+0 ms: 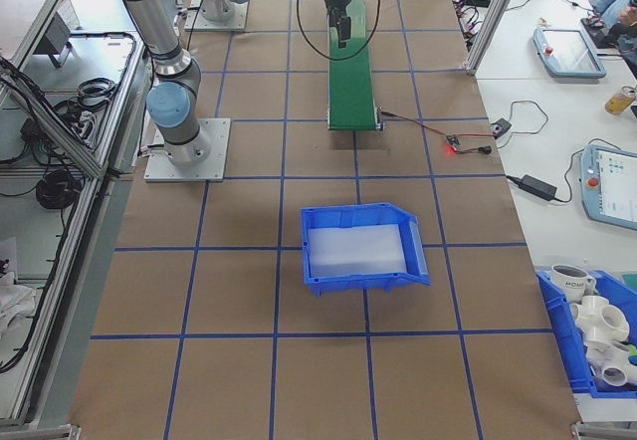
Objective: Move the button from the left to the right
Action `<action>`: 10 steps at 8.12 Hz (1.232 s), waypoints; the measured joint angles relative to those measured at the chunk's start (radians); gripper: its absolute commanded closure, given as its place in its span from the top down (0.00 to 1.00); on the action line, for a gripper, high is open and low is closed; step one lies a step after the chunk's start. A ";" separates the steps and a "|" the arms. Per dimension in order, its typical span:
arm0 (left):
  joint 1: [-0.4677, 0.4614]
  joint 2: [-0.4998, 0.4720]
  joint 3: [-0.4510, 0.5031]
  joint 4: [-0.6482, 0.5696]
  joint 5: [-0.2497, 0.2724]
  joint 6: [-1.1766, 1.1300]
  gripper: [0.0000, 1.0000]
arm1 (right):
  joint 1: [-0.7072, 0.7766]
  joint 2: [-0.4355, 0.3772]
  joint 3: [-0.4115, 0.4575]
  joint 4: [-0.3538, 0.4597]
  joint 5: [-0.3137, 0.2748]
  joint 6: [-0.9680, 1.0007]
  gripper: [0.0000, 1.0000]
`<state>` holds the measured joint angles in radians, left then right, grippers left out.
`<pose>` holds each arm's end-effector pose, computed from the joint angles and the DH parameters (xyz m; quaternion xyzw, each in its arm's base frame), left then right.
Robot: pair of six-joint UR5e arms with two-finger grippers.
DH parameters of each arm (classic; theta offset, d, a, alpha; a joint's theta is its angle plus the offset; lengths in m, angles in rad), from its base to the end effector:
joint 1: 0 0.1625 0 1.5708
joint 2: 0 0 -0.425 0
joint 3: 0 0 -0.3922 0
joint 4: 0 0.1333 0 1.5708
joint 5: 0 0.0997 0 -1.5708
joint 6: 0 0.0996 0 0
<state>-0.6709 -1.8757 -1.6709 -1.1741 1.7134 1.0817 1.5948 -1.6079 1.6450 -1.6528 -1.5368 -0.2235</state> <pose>0.3857 -0.4582 0.3139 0.0908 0.9933 0.0619 0.0356 0.1482 -0.4768 0.4777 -0.1238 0.9919 -0.0240 0.0147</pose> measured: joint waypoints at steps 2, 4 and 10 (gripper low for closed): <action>0.013 -0.075 -0.013 0.041 0.001 0.015 1.00 | -0.001 0.000 0.001 0.004 -0.003 -0.018 1.00; 0.015 -0.094 -0.051 0.047 0.002 -0.011 1.00 | -0.002 0.000 0.001 0.003 -0.012 -0.031 1.00; 0.016 -0.138 -0.094 0.057 0.061 -0.029 1.00 | -0.003 0.000 0.001 0.007 -0.017 -0.040 1.00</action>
<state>-0.6550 -2.0135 -1.7647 -1.1173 1.7740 1.0523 1.5923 -1.6076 1.6460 -1.6456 -1.5540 -0.2638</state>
